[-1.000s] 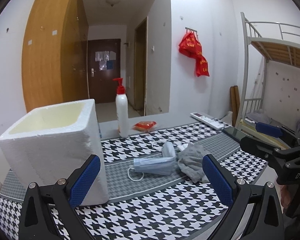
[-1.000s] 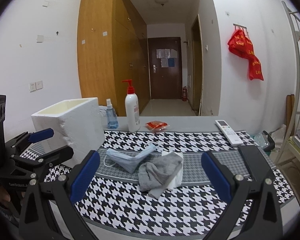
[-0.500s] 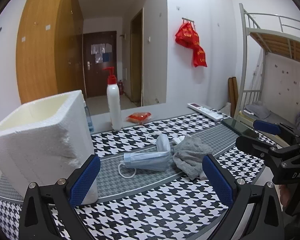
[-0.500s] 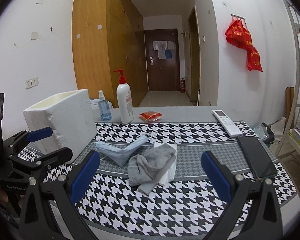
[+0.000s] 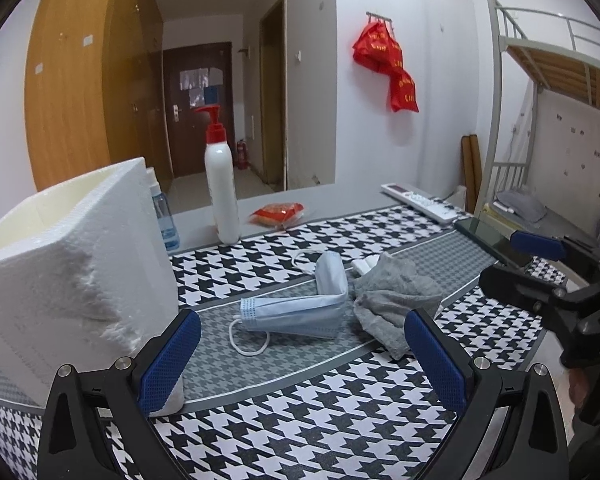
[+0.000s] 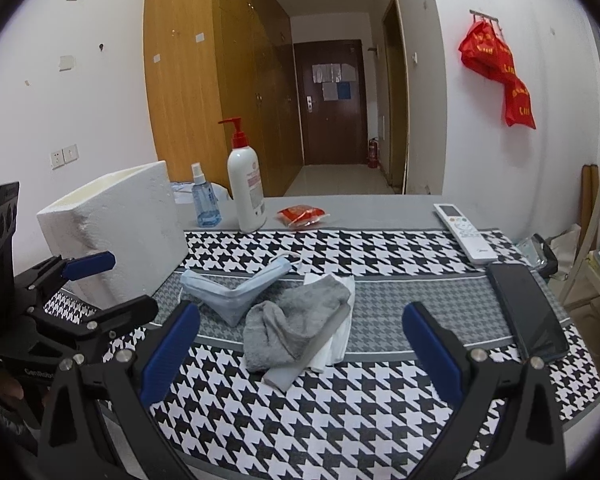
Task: Organize soft objects
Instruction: 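Move the left tool toward the blue face mask while the right tool approaches the grey cloth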
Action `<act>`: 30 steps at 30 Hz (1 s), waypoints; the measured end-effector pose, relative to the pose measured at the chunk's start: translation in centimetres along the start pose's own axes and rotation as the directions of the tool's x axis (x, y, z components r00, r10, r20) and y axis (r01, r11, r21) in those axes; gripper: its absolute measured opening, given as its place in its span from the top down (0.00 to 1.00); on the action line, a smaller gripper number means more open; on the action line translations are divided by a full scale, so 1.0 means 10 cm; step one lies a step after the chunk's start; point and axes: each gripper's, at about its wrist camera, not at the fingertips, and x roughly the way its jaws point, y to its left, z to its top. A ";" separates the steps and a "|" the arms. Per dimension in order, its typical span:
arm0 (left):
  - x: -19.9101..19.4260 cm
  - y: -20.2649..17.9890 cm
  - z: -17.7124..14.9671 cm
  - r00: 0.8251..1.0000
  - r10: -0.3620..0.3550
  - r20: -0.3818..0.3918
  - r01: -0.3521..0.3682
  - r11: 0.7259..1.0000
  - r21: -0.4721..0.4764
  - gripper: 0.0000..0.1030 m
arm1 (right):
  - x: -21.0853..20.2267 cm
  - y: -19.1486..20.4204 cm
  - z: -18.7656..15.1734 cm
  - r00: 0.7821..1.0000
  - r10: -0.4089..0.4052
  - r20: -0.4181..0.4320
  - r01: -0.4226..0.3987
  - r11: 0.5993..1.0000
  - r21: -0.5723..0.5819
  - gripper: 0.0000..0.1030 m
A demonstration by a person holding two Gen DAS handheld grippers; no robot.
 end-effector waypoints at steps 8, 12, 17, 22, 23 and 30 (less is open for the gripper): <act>0.13 0.00 0.05 0.999 0.016 -0.038 -0.016 1.000 -0.010 0.01 | 0.11 -0.04 0.04 0.999 0.021 -0.029 -0.022 1.000 -0.012 0.01; 0.19 0.02 0.07 0.999 0.025 -0.046 -0.025 1.000 -0.007 0.01 | 0.19 -0.03 0.03 0.998 0.029 -0.050 -0.031 0.999 -0.032 0.01; 0.28 0.03 0.05 0.996 0.030 -0.081 -0.031 0.999 -0.009 0.01 | 0.26 -0.05 0.00 0.996 0.029 -0.081 -0.032 0.999 -0.041 0.01; 0.35 0.05 0.06 0.994 0.025 -0.106 -0.028 0.999 -0.022 0.01 | 0.32 -0.11 0.01 0.994 0.045 -0.102 -0.048 0.998 -0.027 0.01; 0.36 0.04 0.06 0.993 0.030 -0.111 -0.033 0.999 -0.021 0.01 | 0.34 -0.12 0.01 0.993 0.048 -0.106 -0.051 0.998 -0.024 0.01; 0.45 0.02 0.07 0.990 0.022 -0.138 -0.027 0.999 -0.039 0.01 | 0.41 -0.13 0.02 0.990 0.067 -0.126 -0.070 0.997 -0.026 0.01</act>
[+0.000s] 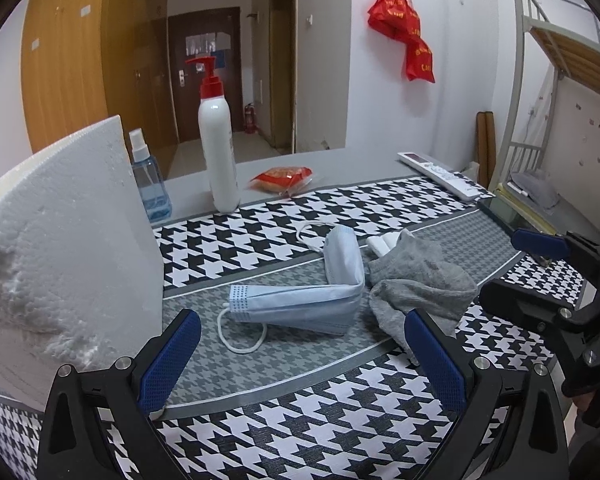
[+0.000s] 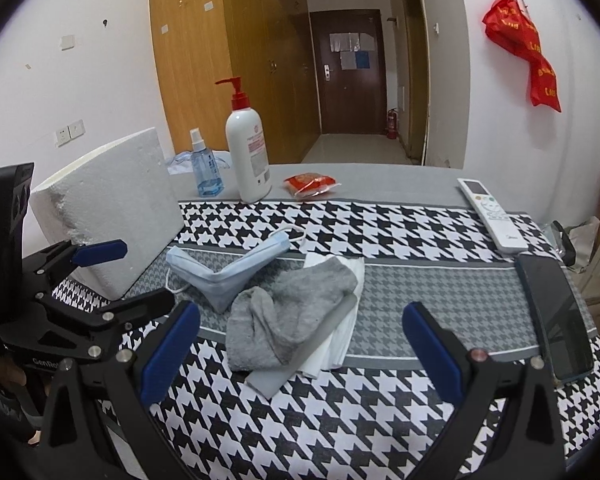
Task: Organize soft objects
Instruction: 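Move the left tool toward the blue face mask while the right tool approaches the grey cloth, then grasp the blue face mask with the left tool while the right tool grasps the grey cloth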
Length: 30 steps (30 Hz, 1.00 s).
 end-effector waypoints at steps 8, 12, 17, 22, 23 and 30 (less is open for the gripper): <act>0.10 0.00 0.04 1.000 0.013 -0.025 -0.012 1.000 0.011 0.01 | 0.07 -0.02 0.03 1.000 0.020 -0.021 -0.020 1.000 -0.004 0.01; 0.14 -0.02 0.07 1.000 0.014 -0.028 -0.013 1.000 0.024 0.01 | 0.11 -0.05 0.05 0.999 0.024 -0.026 -0.024 1.000 -0.005 0.01; 0.23 0.00 0.11 0.998 0.003 -0.057 -0.003 1.000 0.011 0.01 | 0.15 -0.06 0.08 0.999 0.035 -0.029 -0.035 0.999 -0.003 0.01; 0.32 0.01 0.16 0.996 0.012 -0.089 -0.011 1.000 0.017 0.01 | 0.23 -0.08 0.07 0.998 0.043 -0.053 -0.043 0.999 -0.003 0.01; 0.34 0.01 0.16 0.996 0.010 -0.094 -0.009 1.000 0.017 0.01 | 0.24 -0.09 0.07 0.997 0.048 -0.056 -0.048 0.999 0.001 0.01; 0.48 0.02 0.17 0.991 0.021 -0.130 -0.019 1.000 0.014 0.01 | 0.33 -0.11 0.10 0.995 0.058 -0.082 -0.059 0.998 -0.012 0.10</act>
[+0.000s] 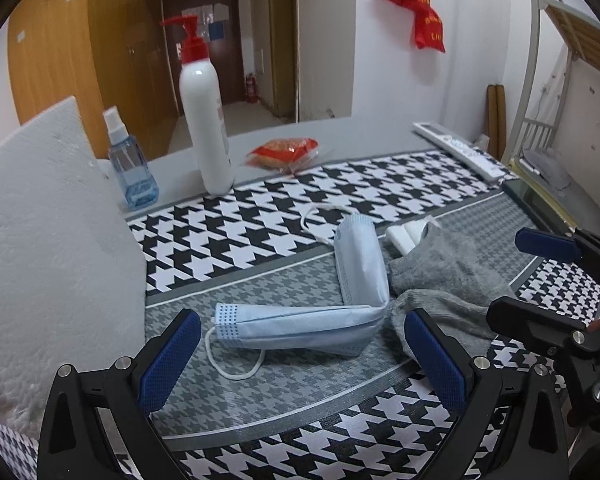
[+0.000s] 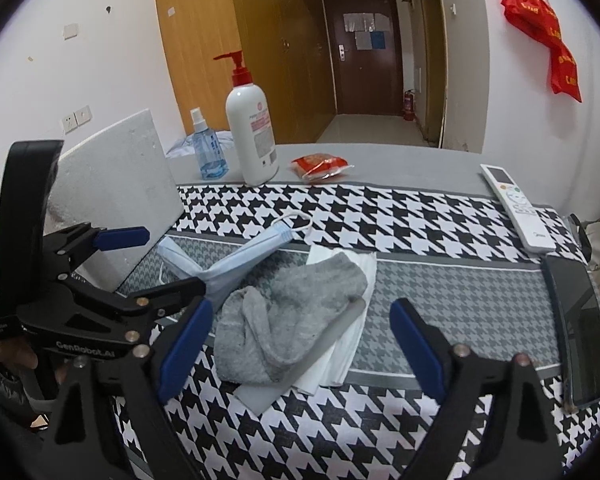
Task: Organize soft objects
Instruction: 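Grasp the blue face mask with the left tool while the right tool grasps the grey cloth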
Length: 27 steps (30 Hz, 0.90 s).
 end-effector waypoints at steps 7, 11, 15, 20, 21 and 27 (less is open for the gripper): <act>0.10 0.05 0.01 1.000 0.016 -0.013 -0.016 1.000 -0.022 0.01 | 0.07 -0.02 0.00 0.999 0.027 -0.021 -0.027 1.000 0.003 0.11; 0.16 0.06 -0.01 1.000 0.011 -0.025 -0.011 0.999 -0.035 0.01 | 0.12 0.00 0.00 0.999 0.024 -0.036 -0.024 1.000 -0.011 0.11; 0.21 0.07 -0.02 1.000 0.007 -0.025 -0.008 0.999 -0.041 0.01 | 0.15 -0.01 0.00 0.999 0.022 -0.048 -0.022 1.000 -0.019 0.11; 0.28 0.12 -0.03 0.999 -0.002 -0.036 0.000 0.998 -0.064 0.01 | 0.17 -0.02 0.00 0.998 0.021 -0.061 -0.022 0.999 -0.026 0.11; 0.28 0.14 -0.03 0.999 -0.008 -0.035 0.005 0.997 -0.073 0.02 | 0.18 -0.02 0.00 0.998 0.020 -0.063 -0.022 0.999 -0.028 0.11; 0.28 0.18 -0.04 0.999 -0.029 -0.032 0.025 0.995 -0.095 0.12 | 0.19 -0.02 0.01 0.998 0.025 -0.064 -0.027 0.999 -0.029 0.11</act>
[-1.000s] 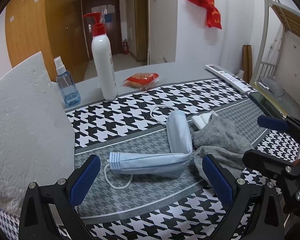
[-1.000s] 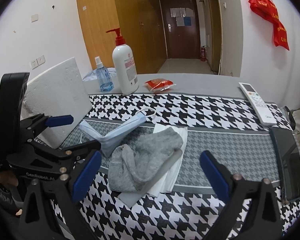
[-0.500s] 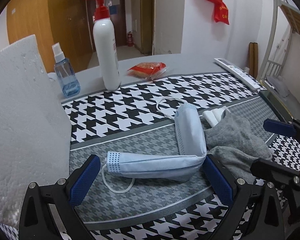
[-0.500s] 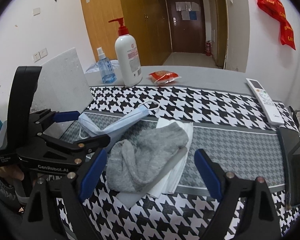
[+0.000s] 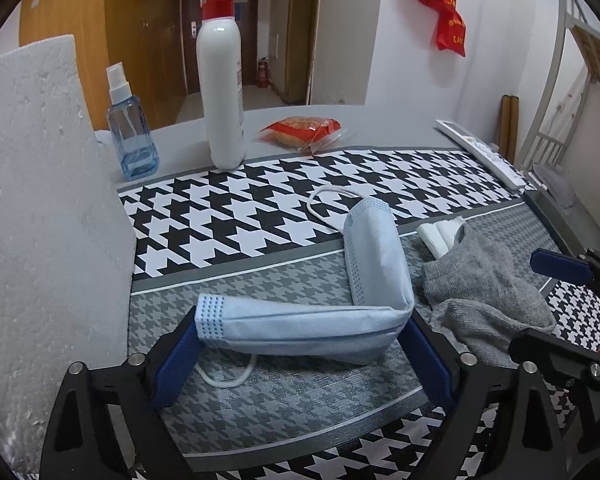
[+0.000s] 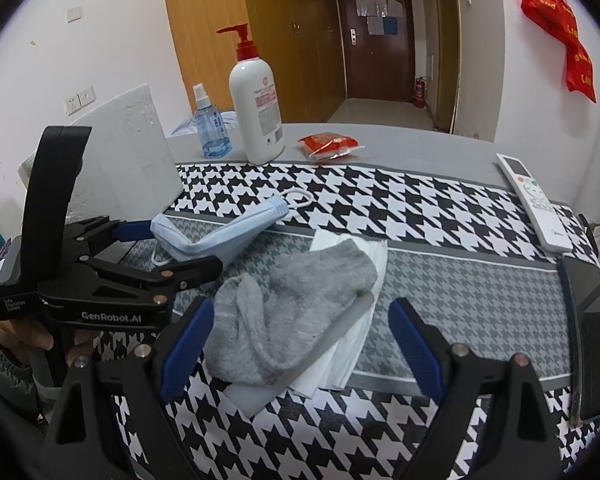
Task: Organize soft objects
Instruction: 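Grasp the blue face mask with the left tool while the right tool grasps the grey cloth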
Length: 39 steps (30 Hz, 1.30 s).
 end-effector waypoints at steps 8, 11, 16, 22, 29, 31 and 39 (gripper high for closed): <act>-0.07 0.05 0.00 0.998 -0.050 0.026 0.051 0.998 -0.028 0.22 | 0.04 0.06 -0.01 1.000 0.006 -0.005 -0.006 1.000 -0.023 0.11; -0.10 0.05 -0.01 0.997 -0.069 0.031 0.070 0.997 -0.026 0.34 | 0.04 0.06 -0.02 1.000 0.009 -0.009 -0.010 1.000 -0.026 0.11; -0.09 0.03 -0.02 0.996 -0.081 0.025 0.081 0.997 -0.010 0.50 | 0.07 0.07 -0.02 1.000 0.014 -0.024 -0.015 0.999 -0.040 0.25; -0.09 0.02 -0.02 0.995 -0.094 0.029 0.094 0.996 -0.003 0.63 | 0.04 0.06 -0.07 0.999 0.018 -0.027 -0.019 0.999 -0.041 0.29; -0.10 0.02 -0.02 0.993 -0.111 0.040 0.111 0.994 0.000 0.82 | -0.02 0.05 -0.13 0.999 0.020 -0.034 -0.022 0.999 -0.046 0.51; -0.11 0.02 -0.02 0.992 -0.113 0.050 0.114 0.994 0.000 0.86 | -0.03 0.05 -0.14 0.999 0.022 -0.034 -0.023 0.999 -0.047 0.58; -0.17 0.02 -0.01 0.989 -0.128 0.074 0.128 0.992 0.008 0.86 | -0.05 0.08 -0.16 0.999 0.026 -0.039 -0.028 0.998 -0.053 0.75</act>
